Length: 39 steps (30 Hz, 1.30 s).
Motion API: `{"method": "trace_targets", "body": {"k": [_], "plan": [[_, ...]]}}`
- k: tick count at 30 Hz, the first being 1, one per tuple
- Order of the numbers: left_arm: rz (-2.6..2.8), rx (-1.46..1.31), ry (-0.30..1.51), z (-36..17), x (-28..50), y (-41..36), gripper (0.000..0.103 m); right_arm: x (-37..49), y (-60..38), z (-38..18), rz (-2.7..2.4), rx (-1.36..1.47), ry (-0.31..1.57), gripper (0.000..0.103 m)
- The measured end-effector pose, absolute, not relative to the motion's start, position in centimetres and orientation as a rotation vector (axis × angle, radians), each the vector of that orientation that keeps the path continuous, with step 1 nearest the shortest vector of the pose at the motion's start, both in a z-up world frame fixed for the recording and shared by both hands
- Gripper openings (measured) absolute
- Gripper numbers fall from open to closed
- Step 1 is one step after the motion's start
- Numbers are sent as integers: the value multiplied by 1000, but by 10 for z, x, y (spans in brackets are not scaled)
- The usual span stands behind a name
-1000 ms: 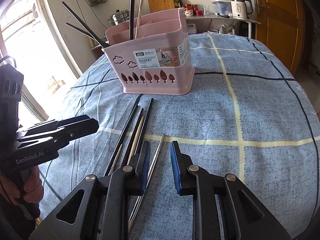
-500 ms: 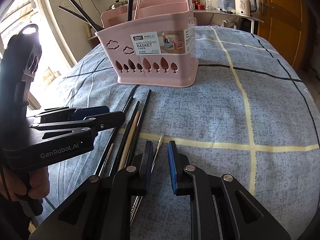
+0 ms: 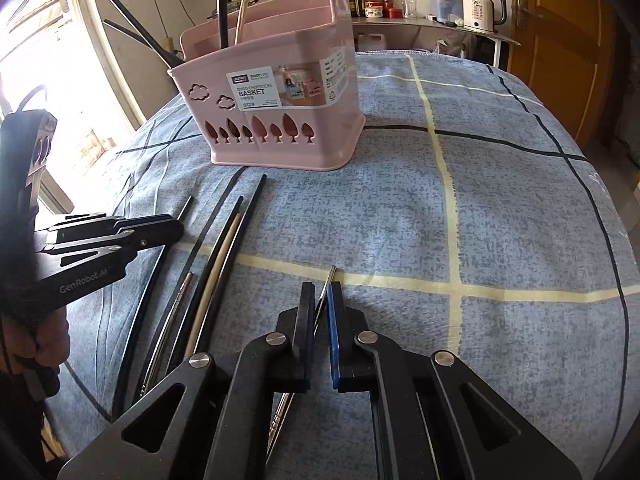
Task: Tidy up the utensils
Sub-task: 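Close the left tool on a black chopstick while the right tool grasps a metal chopstick, then lift both held chopsticks up and carry them over the pink basket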
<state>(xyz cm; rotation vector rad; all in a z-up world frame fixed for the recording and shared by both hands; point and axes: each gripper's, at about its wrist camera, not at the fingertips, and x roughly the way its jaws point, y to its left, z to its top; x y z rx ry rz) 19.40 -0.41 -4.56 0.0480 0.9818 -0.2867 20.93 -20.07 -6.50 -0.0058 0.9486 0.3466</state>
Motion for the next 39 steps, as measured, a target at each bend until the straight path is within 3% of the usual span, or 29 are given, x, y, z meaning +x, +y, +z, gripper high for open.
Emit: {"method": "trace_targets", "body": {"k": [23,39], "plan": [[-268,3,1002,-38,212,-10,8,220,-192,-55,325,-55,959,4],[-352,-37,720,87,171,11,5,200,-215,36,346,29,713,4]]}}
